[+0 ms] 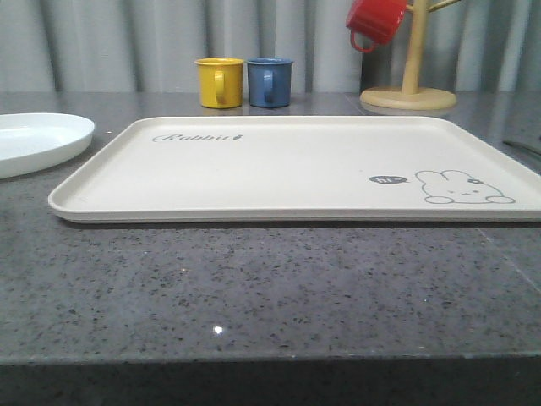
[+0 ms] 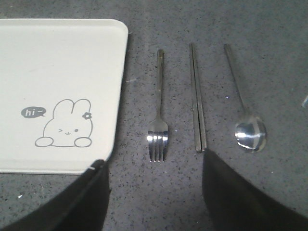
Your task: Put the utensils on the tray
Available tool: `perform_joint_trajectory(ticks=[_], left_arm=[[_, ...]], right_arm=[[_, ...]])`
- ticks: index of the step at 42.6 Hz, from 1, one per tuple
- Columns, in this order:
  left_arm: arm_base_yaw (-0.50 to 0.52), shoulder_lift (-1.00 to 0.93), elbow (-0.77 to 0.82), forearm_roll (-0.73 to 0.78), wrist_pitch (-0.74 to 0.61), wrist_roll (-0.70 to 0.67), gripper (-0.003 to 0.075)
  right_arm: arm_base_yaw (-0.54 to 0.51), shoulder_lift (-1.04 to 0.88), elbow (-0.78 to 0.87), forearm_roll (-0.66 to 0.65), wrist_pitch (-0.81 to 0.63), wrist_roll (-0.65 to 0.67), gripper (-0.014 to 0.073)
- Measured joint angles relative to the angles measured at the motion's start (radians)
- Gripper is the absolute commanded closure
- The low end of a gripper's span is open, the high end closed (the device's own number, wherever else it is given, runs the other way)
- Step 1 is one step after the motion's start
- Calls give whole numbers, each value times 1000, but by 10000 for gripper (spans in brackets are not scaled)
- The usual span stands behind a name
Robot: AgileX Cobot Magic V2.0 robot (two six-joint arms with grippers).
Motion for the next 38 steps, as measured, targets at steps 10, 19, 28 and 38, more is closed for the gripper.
perform_joint_trajectory(ticks=[10,19,28,38], left_arm=[[201,266,-145,-180,-4,102,238],[269,449,-253,-382,-8,247,239],[268,594,-340,-439,-10,278,243],[268,677,-402,-446,-19,280,416]], right_arm=[[0,0,0,0,4,0,137],[0,0,0,0,4,0,137],[0,0,0,0,4,0,137],[0,0,0,0,4,0,137]])
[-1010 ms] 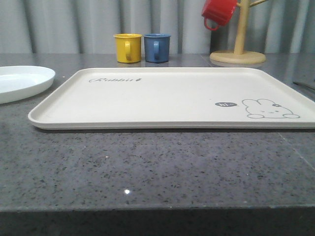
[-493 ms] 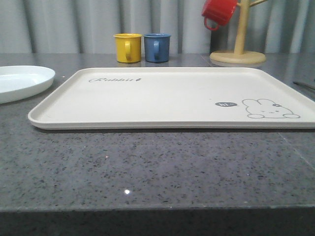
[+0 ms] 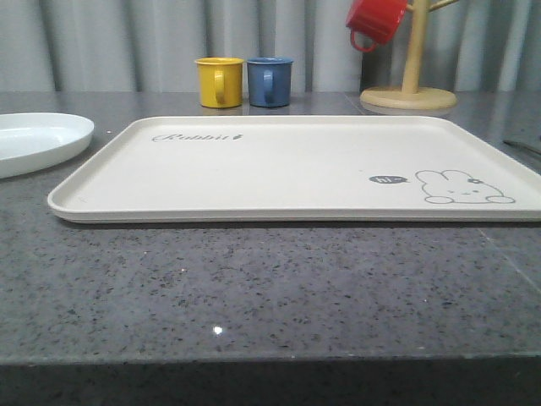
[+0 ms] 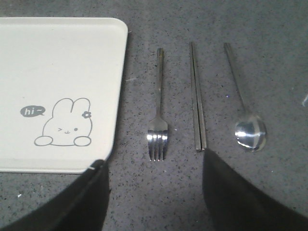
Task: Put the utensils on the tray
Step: 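Grasp the white plate's rim with the left gripper and lift, then carry the plate over the tray and lower it onto the tray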
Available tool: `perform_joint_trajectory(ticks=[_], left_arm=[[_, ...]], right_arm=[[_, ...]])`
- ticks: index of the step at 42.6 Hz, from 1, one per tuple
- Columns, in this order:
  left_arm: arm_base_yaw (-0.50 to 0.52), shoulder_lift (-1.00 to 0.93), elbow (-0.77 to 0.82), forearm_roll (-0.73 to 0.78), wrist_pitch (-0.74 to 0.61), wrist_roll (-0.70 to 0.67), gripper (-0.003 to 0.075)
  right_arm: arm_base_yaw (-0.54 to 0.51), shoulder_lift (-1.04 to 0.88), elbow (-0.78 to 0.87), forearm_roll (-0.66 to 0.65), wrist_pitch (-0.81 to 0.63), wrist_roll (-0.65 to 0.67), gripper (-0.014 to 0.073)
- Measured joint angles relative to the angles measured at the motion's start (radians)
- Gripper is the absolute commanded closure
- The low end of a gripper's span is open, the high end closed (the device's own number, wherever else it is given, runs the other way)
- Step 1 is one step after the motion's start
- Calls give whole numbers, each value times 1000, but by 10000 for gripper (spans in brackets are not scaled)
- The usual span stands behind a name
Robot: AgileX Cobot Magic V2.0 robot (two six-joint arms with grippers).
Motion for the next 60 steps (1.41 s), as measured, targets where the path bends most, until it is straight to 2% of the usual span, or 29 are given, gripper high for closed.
perform_joint_trajectory(ticks=[20,29,44,50,60], left_arm=[[0,21,-7,8,1,0,741],[0,21,-25,27,21,0,741],[-18,-6,-188,-12,165,0,741],[-91,-6,-196,-14,191,0,741],[-268,-6,-196,-18,182,0,741]], right_arm=[[0,0,0,0,0,0,137],[0,0,0,0,0,0,137],[0,0,0,0,0,0,137],[0,0,0,0,0,0,137],[0,0,0,0,1,-2,137]])
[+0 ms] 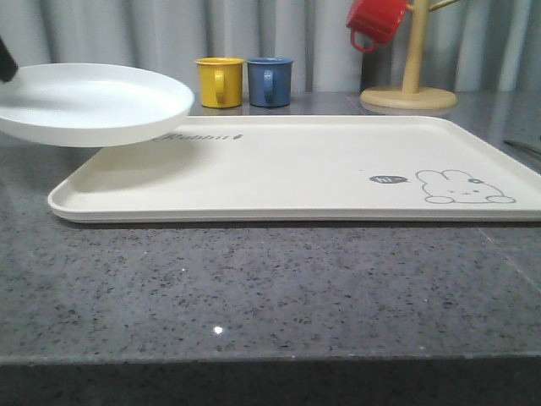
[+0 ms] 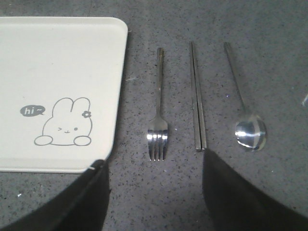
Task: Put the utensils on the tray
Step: 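Carry the plate over the tray and lower it onto the tray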
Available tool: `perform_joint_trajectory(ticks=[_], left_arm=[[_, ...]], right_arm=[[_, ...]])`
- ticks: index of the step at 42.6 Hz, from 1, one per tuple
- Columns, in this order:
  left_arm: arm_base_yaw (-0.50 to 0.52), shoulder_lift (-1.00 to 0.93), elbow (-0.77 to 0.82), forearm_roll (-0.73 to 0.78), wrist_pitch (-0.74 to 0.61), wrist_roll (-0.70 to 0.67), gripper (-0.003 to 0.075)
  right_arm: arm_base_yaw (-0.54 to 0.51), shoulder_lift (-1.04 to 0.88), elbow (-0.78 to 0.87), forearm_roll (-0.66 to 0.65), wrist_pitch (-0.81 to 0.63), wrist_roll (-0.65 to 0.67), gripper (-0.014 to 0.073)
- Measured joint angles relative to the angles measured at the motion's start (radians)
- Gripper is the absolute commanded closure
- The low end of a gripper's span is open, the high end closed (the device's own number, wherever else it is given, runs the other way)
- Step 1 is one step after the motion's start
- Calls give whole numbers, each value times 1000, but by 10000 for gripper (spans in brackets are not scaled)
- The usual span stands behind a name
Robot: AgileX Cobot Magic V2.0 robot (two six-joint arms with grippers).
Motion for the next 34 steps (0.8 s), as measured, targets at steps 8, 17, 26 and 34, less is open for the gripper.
perform_joint_trajectory(ticks=[8,17,26,34], left_arm=[[-136,0,0,-4,-69,0,741],[-224,12,0,-6,-87,0,741],[-232,78,-2,-6,-83,0,740],[-232,130,-2,-6,-68,0,612]], right_arm=[[0,0,0,0,0,0,137],[0,0,0,0,0,0,137],[0,0,0,0,0,0,137],[0,0,0,0,2,0,137]])
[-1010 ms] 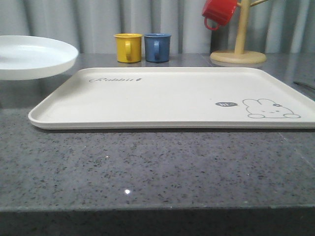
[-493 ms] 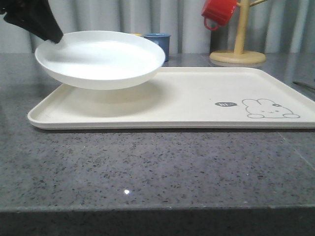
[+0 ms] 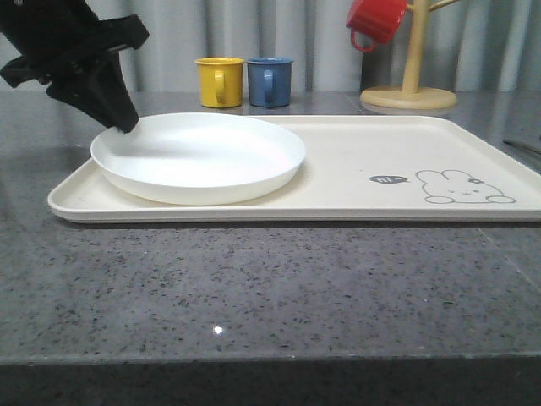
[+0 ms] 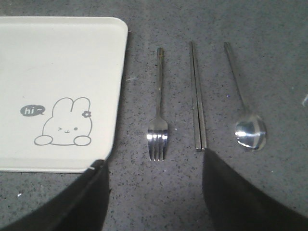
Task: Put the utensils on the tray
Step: 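Carry the plate over the tray and lower it onto the tray, then release the plate and raise the left gripper away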
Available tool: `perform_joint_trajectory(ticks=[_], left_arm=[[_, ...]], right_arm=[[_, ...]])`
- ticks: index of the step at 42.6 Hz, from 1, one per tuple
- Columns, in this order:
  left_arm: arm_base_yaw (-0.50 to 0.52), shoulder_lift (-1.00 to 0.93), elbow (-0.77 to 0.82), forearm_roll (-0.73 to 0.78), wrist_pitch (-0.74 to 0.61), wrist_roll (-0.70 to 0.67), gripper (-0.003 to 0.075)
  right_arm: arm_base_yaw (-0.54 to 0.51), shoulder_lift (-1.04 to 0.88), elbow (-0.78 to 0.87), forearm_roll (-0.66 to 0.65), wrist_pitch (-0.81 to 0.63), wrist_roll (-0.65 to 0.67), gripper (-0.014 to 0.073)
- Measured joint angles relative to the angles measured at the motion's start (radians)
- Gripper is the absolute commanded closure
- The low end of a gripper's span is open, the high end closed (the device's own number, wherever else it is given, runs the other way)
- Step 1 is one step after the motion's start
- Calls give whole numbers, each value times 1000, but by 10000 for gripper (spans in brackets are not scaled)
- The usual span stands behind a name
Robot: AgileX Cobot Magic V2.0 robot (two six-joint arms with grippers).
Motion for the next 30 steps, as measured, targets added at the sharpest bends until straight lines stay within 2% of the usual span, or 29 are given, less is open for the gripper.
perform_joint_trajectory(ticks=[6,8,10,23,30], left_arm=[[0,3,0,-2,15,0,390],[0,3,0,-2,19,0,337],[0,3,0,-2,22,0,316],[-10,-14,-81,83,113,0,318],[-62,-81,-92,142,150,-5,323]], right_arm=[[0,0,0,0,0,0,137],[0,0,0,0,0,0,137],[0,0,0,0,0,0,137],[0,0,0,0,0,0,137],[0,0,0,0,0,0,137]])
